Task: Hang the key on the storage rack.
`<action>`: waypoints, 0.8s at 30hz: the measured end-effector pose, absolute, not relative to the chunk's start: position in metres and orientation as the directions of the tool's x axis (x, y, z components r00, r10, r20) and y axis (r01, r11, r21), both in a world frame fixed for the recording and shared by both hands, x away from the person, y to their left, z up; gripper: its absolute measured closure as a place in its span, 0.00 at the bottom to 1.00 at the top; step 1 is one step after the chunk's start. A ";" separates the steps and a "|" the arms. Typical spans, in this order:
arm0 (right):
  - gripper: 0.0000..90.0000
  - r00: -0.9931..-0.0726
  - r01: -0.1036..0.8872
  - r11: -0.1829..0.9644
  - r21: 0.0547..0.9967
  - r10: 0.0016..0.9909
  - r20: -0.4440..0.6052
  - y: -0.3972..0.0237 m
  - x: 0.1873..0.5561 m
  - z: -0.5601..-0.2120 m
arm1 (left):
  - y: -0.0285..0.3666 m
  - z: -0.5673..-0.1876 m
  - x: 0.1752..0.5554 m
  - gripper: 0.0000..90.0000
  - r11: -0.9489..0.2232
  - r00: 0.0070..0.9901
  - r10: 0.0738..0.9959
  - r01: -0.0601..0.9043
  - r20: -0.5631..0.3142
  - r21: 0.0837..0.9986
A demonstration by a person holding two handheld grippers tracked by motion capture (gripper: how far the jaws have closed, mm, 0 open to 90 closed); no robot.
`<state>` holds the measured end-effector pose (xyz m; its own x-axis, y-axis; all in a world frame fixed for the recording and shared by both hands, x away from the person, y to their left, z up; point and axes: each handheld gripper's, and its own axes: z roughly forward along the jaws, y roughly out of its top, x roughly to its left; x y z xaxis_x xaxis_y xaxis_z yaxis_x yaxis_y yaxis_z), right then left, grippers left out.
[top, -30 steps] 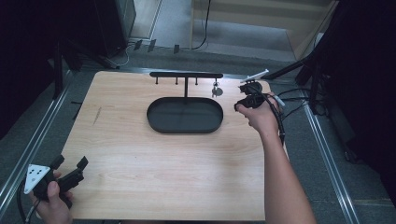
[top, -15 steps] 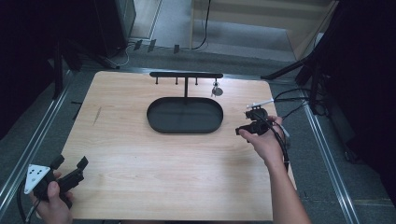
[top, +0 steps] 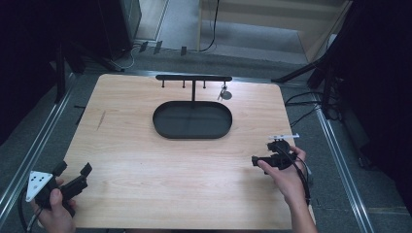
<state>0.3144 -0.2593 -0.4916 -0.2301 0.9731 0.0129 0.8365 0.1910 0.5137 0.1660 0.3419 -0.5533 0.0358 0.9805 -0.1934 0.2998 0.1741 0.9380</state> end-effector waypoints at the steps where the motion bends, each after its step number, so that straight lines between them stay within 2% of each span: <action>1: 0.00 -0.235 0.829 0.195 0.524 0.972 0.011 -0.262 0.310 -0.494 | 0.342 -0.553 0.166 0.15 0.172 0.035 0.981 0.300 -0.192 0.938; 5: 0.00 -0.203 0.797 0.146 0.586 0.979 0.033 -0.282 0.285 -0.506 | 0.341 -0.553 0.166 0.15 0.170 0.034 0.981 0.299 -0.189 0.939; 12: 0.00 -0.148 0.768 0.088 0.634 0.988 0.042 -0.303 0.257 -0.526 | 0.340 -0.553 0.166 0.15 0.159 0.034 0.983 0.304 -0.178 0.939; 15: 0.00 -0.165 0.690 0.078 0.720 0.985 0.052 -0.312 0.243 -0.531 | 0.339 -0.553 0.166 0.15 0.152 0.036 0.985 0.301 -0.171 0.941; 16: 0.00 -0.165 0.690 0.078 0.720 0.985 0.052 -0.312 0.243 -0.531 | 0.339 -0.553 0.166 0.15 0.152 0.036 0.985 0.301 -0.171 0.941; 17: 0.00 -0.167 0.617 0.049 0.786 0.984 0.070 -0.321 0.232 -0.534 | 0.339 -0.553 0.166 0.15 0.149 0.038 0.985 0.304 -0.168 0.941; 24: 0.00 -0.154 0.483 -0.008 0.876 0.984 0.094 -0.337 0.215 -0.537 | 0.337 -0.553 0.166 0.15 0.128 0.038 0.988 0.309 -0.147 0.942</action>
